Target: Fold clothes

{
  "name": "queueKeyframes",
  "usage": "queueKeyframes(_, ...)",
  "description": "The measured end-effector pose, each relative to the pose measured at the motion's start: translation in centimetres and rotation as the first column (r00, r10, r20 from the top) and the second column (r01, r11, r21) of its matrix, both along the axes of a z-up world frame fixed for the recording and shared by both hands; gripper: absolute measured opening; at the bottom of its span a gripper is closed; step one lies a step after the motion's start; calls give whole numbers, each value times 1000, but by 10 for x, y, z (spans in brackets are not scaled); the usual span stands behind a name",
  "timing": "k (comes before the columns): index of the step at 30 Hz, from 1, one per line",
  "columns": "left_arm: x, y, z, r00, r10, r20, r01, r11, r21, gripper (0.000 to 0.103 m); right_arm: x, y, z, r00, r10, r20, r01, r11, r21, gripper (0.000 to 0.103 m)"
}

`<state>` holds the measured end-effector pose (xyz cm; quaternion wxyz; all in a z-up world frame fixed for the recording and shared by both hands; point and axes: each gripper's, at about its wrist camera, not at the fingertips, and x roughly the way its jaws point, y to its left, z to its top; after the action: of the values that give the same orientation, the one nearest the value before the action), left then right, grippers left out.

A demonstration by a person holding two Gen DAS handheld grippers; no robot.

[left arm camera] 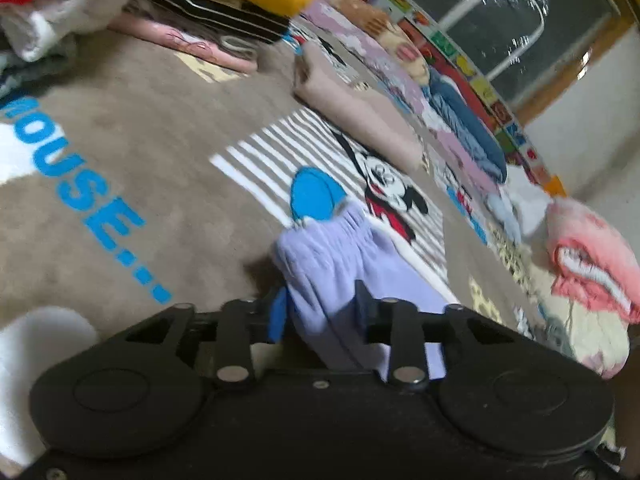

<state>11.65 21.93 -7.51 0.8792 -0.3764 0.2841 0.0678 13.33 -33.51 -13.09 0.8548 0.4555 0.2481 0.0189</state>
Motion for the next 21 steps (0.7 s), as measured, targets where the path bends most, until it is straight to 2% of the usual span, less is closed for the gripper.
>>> queueKeyframes(1, -1, 2, 1, 1000, 15, 5, -15, 1000, -2, 47, -2, 1, 1, 1000, 1, 3, -1, 1000, 5, 33)
queueKeyframes(5, -1, 14, 1, 998, 60, 15, -59, 998, -19, 49, 1, -1, 0, 1000, 1, 14, -1, 1000, 21, 38)
queueKeyframes(9, 15, 14, -5, 1000, -2, 7, 2, 1000, -13, 48, 5, -3, -1, 1000, -6, 29, 5, 1000, 27, 40)
queueKeyframes(10, 23, 9, -5, 1000, -26, 2, 26, 1000, 17, 34, 7, -2, -1, 1000, -1, 28, 1, 1000, 13, 40)
queueKeyframes(12, 35, -1, -3, 998, -60, 7, 59, 996, 64, 26, 15, 3, 3, 999, 23, 24, -22, 999, -27, 36)
queueKeyframes(13, 39, -4, 0, 997, -76, 23, 74, 995, 62, 23, 19, 5, 4, 999, 35, 22, -35, 999, -37, 23)
queueKeyframes(14, 43, -7, 3, 995, -92, 39, 90, 994, 60, 23, 24, 7, 5, 999, 48, 21, -47, 998, -46, 20)
queueKeyframes(21, 65, -7, 28, 988, -116, 103, 113, 993, 41, 22, 50, 7, 42, 993, 53, 110, -50, 998, -28, 19)
